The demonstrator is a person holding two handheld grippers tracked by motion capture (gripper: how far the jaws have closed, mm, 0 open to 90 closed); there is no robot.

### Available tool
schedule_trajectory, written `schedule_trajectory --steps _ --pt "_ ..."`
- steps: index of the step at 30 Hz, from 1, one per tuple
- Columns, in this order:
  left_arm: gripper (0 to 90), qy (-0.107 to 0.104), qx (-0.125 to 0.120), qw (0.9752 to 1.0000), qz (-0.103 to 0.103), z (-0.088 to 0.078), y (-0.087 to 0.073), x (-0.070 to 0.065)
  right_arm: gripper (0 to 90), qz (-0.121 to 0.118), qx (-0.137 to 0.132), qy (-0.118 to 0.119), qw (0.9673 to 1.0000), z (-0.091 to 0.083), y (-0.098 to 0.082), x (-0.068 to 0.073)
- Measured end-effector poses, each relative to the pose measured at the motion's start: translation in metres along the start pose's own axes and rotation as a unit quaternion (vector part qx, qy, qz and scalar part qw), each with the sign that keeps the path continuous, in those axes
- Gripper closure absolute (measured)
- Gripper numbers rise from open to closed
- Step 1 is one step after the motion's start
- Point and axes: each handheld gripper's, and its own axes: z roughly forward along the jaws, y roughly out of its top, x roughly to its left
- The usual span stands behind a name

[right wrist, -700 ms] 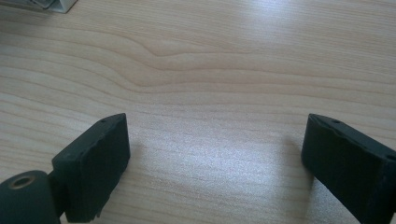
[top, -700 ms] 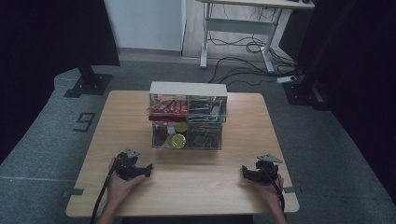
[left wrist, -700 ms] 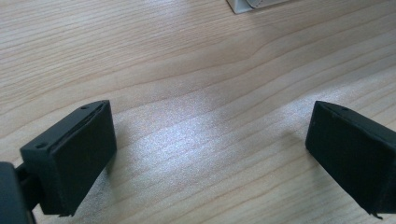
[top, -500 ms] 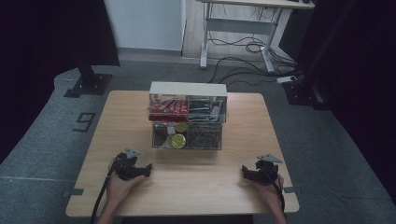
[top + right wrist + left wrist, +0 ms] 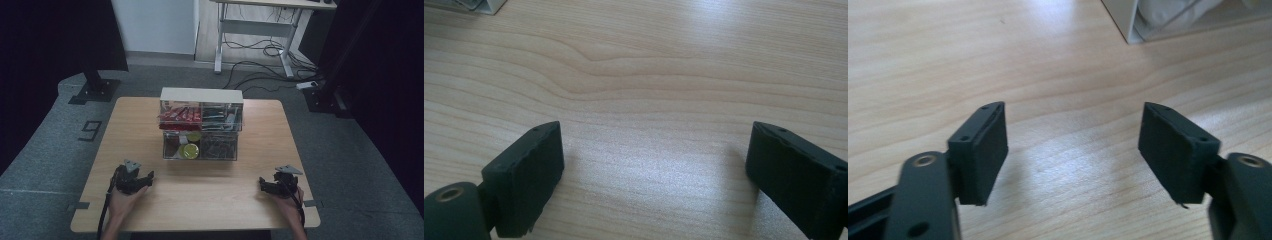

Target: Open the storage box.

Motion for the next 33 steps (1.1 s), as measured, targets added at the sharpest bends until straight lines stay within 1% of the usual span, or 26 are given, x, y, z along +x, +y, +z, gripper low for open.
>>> schedule_trajectory --steps 7,10,13,14,15,16,20,27,33 --pt "40.3 -0.009 -0.032 0.9991 -0.028 -0.016 0.002 0.004 8.9 0.0 0.0 0.0 1.0 0.0 0.0 0.0" --pt "42.6 -0.016 -0.042 0.9984 -0.035 -0.02 0.003 0.006 9.3 0.001 -0.001 0.0 1.0 0.0 0.0 0.0" --pt "46.1 -0.016 -0.055 0.9977 -0.037 -0.025 0.003 0.008 9.5 0.001 -0.001 0.0 1.0 0.0 0.0 -0.001" --pt "50.7 -0.017 -0.062 0.9971 -0.04 -0.029 0.004 0.009 9.8 0.002 -0.001 0.0 1.0 0.0 0.0 -0.001" --pt "53.5 -0.017 -0.062 0.9971 -0.04 -0.029 0.004 0.009 9.8 0.002 -0.001 0.0 1.0 0.0 0.0 -0.001" --pt "53.5 -0.019 -0.065 0.9968 -0.042 -0.031 0.004 0.009 9.8 0.002 -0.001 -0.001 1.0 0.0 0.0 -0.001" --pt "62.1 -0.022 -0.075 0.9957 -0.05 -0.036 0.005 0.011 10.0 0.002 -0.001 -0.001 1.0 0.0 0.0 -0.001" --pt "75.4 -0.037 -0.083 0.9942 -0.057 -0.046 0.007 0.013 10.3 0.003 -0.001 -0.001 1.0 0.0 0.0 -0.001" --pt "86.1 -0.053 -0.097 0.9924 -0.054 -0.054 0.009 0.012 10.6 0.003 -0.002 -0.002 1.0 0.0 0.0 -0.001"
